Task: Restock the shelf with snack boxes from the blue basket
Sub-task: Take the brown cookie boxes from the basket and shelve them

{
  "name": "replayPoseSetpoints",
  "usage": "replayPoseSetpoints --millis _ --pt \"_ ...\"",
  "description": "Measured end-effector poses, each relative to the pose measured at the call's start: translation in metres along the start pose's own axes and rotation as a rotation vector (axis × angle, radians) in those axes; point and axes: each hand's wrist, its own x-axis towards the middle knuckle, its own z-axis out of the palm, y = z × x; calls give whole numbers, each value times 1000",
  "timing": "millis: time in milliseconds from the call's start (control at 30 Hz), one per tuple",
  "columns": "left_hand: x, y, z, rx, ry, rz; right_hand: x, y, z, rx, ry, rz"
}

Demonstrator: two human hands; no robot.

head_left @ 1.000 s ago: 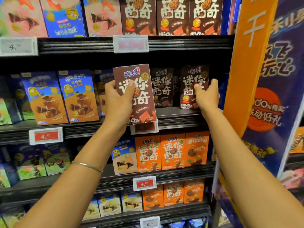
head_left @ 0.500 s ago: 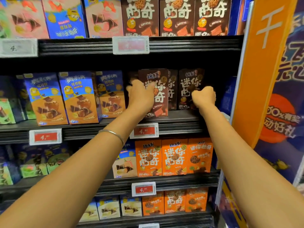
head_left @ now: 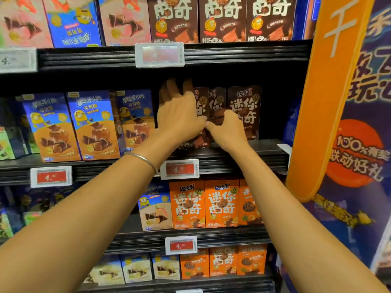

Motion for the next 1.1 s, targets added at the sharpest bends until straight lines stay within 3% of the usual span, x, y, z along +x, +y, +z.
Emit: replayPoseSetpoints --millis 133,267,367,433,500,567,733,867,1100 --pt "15 -11 -5 65 -113 61 -3 1 2 -63 -69 -46" --pt "20 -17 -9 142 -108 68 -4 -2 4 -77 -115 -52" --pt "21 -18 -12 160 -124 61 -1 -2 -2 -129 86 -11" --pt "22 -19 -15 170 -139 70 5 2 -14 -219 293 92" --pt "23 -20 -18 173 -161 76 15 9 -30 -204 347 243" --pt "24 -19 -21 182 -179 68 26 19 -41 -115 289 337" --pt "29 -21 -24 165 -256 53 33 34 -36 130 187 355" --pt "26 -23 -20 134 -209 80 39 36 -33 253 149 388" --pt "30 -27 -17 107 -233 84 46 43 -33 283 147 422"
